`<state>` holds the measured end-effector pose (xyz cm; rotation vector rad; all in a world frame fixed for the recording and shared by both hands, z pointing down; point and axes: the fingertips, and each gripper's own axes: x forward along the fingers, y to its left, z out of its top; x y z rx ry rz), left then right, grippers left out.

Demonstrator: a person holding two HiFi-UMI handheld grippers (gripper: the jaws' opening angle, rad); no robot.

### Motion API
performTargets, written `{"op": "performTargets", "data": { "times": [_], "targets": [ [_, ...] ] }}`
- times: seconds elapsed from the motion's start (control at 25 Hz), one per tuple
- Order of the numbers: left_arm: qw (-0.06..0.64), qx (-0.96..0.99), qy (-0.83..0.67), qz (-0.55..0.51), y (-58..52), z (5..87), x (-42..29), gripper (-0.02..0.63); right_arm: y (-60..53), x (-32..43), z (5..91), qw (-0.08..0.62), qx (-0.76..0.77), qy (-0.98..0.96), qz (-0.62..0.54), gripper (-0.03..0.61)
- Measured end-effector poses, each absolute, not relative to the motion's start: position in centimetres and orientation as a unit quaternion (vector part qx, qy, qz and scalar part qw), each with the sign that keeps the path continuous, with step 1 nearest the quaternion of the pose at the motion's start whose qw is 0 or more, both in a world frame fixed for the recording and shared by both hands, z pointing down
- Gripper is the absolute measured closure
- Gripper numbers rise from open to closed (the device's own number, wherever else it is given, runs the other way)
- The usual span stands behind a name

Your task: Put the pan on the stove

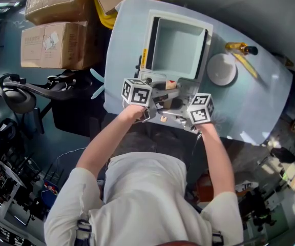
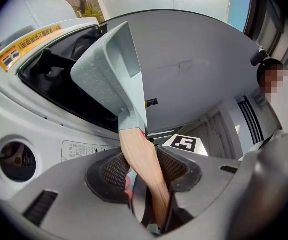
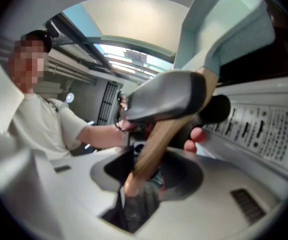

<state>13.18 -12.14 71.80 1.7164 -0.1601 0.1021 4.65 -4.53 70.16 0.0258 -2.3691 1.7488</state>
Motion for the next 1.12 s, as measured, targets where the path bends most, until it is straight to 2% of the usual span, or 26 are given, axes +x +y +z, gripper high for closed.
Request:
{"op": "performTargets", "data": {
  "times": [0.52, 0.76, 1.12],
  "targets": [
    [0.656, 0.752, -0.060, 0.023, -12.1, 71.4, 13.2, 0.414, -4.6, 4.7, 70.2, 0.068, -0.012, -0.780, 0.621, 0.387],
    [0.647, 0.759, -0.064, 0.031, -12.3, 71.2, 13.3, 0.374, -4.7, 4.9, 70.6, 0.072, -0.002, -0.772, 0.631, 0.349],
    [0.633, 0.766, -0.096, 0.046, -13.3, 71.3, 12.4, 0.327, -4.9, 5.1, 70.4, 0.070, 0.008, -0.760, 0.646, 0.328]
  ]
}}
